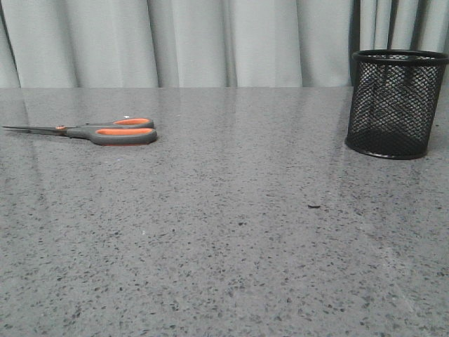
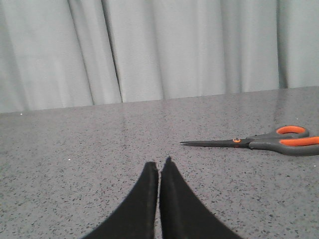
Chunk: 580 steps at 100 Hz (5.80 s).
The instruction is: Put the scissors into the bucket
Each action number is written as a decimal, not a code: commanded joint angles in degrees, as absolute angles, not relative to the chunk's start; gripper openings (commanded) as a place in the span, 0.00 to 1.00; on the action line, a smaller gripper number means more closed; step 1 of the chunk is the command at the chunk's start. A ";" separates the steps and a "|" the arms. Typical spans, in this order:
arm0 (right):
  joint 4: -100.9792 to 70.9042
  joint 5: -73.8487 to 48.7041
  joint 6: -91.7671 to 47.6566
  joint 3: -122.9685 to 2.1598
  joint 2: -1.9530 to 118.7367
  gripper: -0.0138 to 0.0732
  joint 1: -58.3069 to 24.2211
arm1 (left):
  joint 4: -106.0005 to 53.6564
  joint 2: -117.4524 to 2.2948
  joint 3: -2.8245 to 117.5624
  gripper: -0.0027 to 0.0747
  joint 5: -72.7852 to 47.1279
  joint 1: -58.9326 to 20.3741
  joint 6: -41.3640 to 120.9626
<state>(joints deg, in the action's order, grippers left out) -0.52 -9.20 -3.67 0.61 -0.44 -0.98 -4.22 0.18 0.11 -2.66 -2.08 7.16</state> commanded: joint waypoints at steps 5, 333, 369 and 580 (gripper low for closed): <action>0.34 -4.88 -3.68 2.18 -1.53 0.08 -0.67 | -4.45 1.62 -0.91 0.01 1.56 -1.91 6.51; -19.68 0.00 -3.68 2.09 -1.53 0.08 -0.67 | -27.46 1.62 -0.91 0.01 1.25 -1.91 6.51; -19.68 0.00 -3.68 2.09 -1.53 0.08 -0.67 | -27.46 1.62 -0.91 0.01 1.20 -1.91 6.51; -29.67 -7.32 -3.68 -7.37 1.45 0.10 -0.67 | -34.19 0.38 9.69 0.01 -4.72 -1.91 6.51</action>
<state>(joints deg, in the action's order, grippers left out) -30.02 -8.15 -3.33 -2.60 -0.44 -0.98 -33.84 0.18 4.38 -4.94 -2.08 7.12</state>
